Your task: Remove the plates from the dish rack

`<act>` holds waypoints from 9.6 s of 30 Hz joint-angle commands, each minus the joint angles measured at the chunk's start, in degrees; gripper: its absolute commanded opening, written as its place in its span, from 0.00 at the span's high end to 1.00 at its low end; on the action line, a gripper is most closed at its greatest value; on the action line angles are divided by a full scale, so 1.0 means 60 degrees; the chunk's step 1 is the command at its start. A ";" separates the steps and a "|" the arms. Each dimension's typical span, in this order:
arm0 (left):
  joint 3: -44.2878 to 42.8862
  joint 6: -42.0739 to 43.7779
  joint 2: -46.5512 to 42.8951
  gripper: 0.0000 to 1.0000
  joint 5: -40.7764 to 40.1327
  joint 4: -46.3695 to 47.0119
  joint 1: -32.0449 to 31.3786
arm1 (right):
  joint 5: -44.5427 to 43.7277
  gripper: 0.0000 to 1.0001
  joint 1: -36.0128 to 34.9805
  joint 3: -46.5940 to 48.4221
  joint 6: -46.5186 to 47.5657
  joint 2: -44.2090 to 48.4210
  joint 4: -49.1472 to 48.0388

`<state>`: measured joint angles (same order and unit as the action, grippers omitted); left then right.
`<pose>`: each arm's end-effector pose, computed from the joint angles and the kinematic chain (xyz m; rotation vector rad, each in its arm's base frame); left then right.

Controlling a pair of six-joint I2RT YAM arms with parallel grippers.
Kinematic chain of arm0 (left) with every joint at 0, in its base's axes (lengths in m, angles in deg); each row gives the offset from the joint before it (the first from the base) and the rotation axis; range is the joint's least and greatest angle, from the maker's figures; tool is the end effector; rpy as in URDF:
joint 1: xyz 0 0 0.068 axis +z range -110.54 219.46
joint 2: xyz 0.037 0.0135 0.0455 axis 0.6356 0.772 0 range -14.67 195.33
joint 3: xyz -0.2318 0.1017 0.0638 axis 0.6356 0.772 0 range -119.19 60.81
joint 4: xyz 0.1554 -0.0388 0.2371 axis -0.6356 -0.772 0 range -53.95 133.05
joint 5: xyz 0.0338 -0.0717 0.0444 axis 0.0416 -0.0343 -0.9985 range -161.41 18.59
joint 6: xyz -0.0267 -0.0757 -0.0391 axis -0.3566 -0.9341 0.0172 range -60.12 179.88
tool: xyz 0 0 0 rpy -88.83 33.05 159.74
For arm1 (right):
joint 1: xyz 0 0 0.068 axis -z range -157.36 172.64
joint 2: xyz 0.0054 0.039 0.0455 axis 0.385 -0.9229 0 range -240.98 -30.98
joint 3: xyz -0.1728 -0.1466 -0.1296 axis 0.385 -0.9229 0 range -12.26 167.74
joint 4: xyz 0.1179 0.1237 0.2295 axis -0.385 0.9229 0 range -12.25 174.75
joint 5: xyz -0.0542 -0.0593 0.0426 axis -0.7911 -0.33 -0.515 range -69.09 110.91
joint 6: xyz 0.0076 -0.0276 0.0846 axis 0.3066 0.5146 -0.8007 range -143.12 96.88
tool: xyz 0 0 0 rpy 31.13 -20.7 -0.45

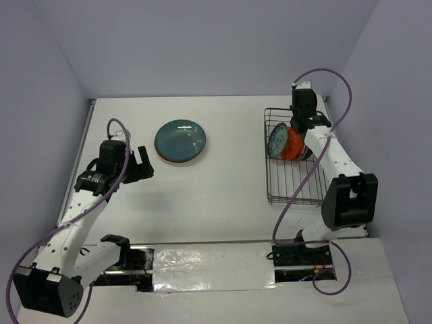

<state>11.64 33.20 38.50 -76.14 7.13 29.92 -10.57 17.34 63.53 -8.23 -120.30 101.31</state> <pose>0.2587 -0.0368 0.2576 -0.3824 2.2439 -0.2410 0.4101 -0.0036 0.2747 -0.0810 2.1925 -0.7006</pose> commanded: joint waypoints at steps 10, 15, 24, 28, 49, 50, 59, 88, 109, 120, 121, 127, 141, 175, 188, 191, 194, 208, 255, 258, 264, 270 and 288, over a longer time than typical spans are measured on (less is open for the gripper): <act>-0.0257 0.0242 0.0016 0.00 -0.0076 0.0201 -0.0021 | 0.1571 1.00 0.0048 -0.0035 0.0301 0.0224 -0.0923; -0.0243 0.0257 0.0045 0.00 -0.0090 0.0186 -0.0007 | 0.1923 1.00 0.0034 -0.0049 0.0330 0.0253 -0.1127; -0.0257 0.0242 0.0060 0.00 -0.0105 0.0186 0.0008 | 0.1399 1.00 -0.0098 0.0316 0.0418 0.0049 -0.0807; -0.0243 0.0242 0.0060 0.00 -0.0105 0.0186 0.0008 | 0.0560 1.00 -0.0128 0.0713 0.0212 -0.0099 -0.0146; -0.0243 0.0257 0.0118 0.00 -0.0061 0.0215 0.0008 | -0.0289 1.00 -0.0362 0.0698 0.0447 0.0560 -0.0849; -0.0243 0.0257 0.0133 0.01 -0.0061 0.0201 0.0008 | -0.0290 1.00 -0.0362 0.0728 0.0491 0.0604 -0.0878; -0.0258 0.0271 0.0192 0.00 -0.0061 0.0201 0.0008 | -0.0538 1.00 -0.0523 0.1312 0.1047 0.0941 -0.1025; -0.0082 0.0827 -0.1418 0.00 0.2366 0.1195 0.0242 | -0.2701 1.00 -0.4067 0.3829 0.1270 0.3709 -0.1254; 0.0446 -0.0213 -0.2241 0.02 0.8158 0.4362 0.0257 | 1.0462 1.00 -0.4068 -0.3959 -0.7770 0.7093 -0.6005; 0.1060 -0.0869 -0.1625 0.20 0.8991 0.5222 0.0213 | 1.0331 1.00 -0.4126 -0.4296 -0.8326 0.6786 -0.6912; 0.1162 -0.1002 -0.1625 0.23 0.9079 0.5399 0.0199 | 1.0258 1.00 -0.4141 -0.4311 -0.8385 0.6699 -0.6971; 0.1325 -0.2028 -0.1610 0.44 0.9373 0.6748 -0.0123 | 0.9672 1.00 -0.4448 -0.4399 -0.8430 0.6318 -0.7249; 0.0461 -0.2481 -0.1054 1.00 0.4995 0.4274 -0.0153 | 0.7127 0.20 -0.4624 -0.4648 -0.7874 0.6667 -0.5789; -0.1811 -0.5442 0.6607 0.91 0.5330 0.7422 0.1868 | 0.3490 0.01 -0.4434 -0.5468 -0.6276 0.9672 -0.1874; -0.1547 -0.5412 0.7251 0.65 0.5198 0.7334 0.1839 | 0.3431 0.00 -0.4434 -0.5586 -0.6306 0.9862 -0.1816; -0.1561 -0.5413 0.7384 0.60 0.5198 0.7262 0.1839 | 0.3446 0.00 -0.4434 -0.5542 -0.6277 0.9891 -0.1728; -0.1547 -0.5281 0.7384 0.47 0.4964 0.6867 0.1824 | 0.3388 0.00 -0.4419 -0.5512 -0.6218 0.9935 -0.1640; -0.3128 -0.4300 0.8116 0.16 0.3472 0.3616 0.1460 | 0.3241 0.00 -0.4434 -0.5454 -0.6072 1.0272 -0.1303; -0.5487 -0.3669 0.9640 0.00 0.2210 0.1154 0.0286 | 0.3299 0.00 -0.4434 -0.5688 -0.5559 1.0097 -0.1040; -0.5487 -0.3436 0.9406 0.01 0.1641 0.0657 0.0286 | 0.3284 0.00 -0.4434 -0.5499 -0.5486 0.9658 -0.0573; -0.5224 -0.3172 0.8894 0.01 0.0848 0.0040 0.0330 | 0.3139 0.00 -0.4419 -0.4956 -0.5457 0.8618 0.0103; -0.4521 -0.3113 0.8294 0.00 0.0175 -0.0458 0.0550 | 0.2567 0.00 -0.4419 -0.4751 -0.5515 0.8280 0.0352; -0.1289 0.0269 0.0312 0.00 -0.1103 0.0021 0.0667 | 0.0604 0.15 -0.2168 -0.2761 -0.3334 0.4271 0.0427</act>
<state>-2.13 26.03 44.49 -86.22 3.33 34.03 -5.00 -0.60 41.71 -32.88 -90.42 105.85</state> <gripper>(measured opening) 0.995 0.930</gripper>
